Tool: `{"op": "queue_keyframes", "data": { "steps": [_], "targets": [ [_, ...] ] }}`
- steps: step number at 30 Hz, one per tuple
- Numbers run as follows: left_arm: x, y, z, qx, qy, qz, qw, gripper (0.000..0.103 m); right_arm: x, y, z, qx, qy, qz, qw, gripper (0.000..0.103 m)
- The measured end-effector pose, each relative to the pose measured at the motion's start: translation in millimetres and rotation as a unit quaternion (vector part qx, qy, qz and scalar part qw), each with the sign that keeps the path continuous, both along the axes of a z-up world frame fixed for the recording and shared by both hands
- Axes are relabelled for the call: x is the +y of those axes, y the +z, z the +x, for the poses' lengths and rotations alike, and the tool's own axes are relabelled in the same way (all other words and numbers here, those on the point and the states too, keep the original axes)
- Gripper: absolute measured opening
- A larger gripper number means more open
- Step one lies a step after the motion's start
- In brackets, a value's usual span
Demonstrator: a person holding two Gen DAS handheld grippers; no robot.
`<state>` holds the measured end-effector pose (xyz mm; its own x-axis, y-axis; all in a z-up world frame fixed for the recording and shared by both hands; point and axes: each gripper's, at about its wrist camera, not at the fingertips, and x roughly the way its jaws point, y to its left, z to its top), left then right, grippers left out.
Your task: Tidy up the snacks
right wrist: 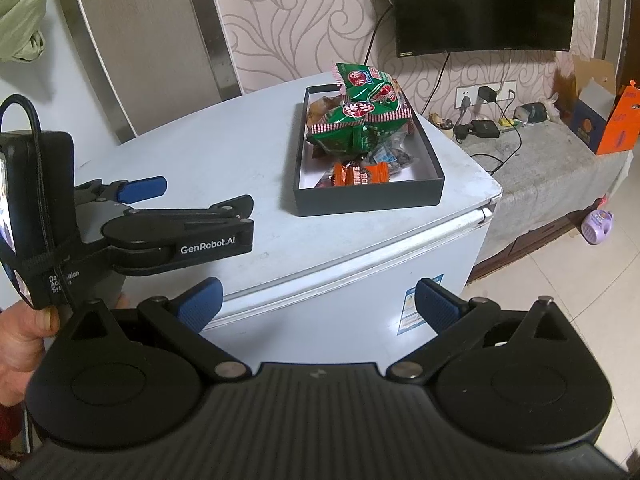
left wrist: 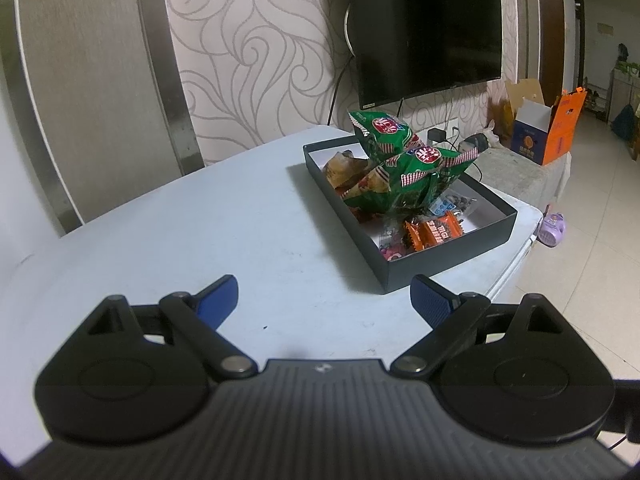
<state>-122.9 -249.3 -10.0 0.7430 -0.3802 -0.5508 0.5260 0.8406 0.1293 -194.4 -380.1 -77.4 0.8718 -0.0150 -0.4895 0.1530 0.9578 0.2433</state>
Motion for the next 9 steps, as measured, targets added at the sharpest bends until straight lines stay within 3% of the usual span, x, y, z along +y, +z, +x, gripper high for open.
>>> {"op": "queue_keyframes", "data": {
  "steps": [9],
  "targets": [
    [1.7,-0.2,2.3,0.001,-0.001,-0.004,1.0,0.088,0.5,-0.3,0.4,-0.001,0.0,0.001,1.0,0.103]
  ]
}}
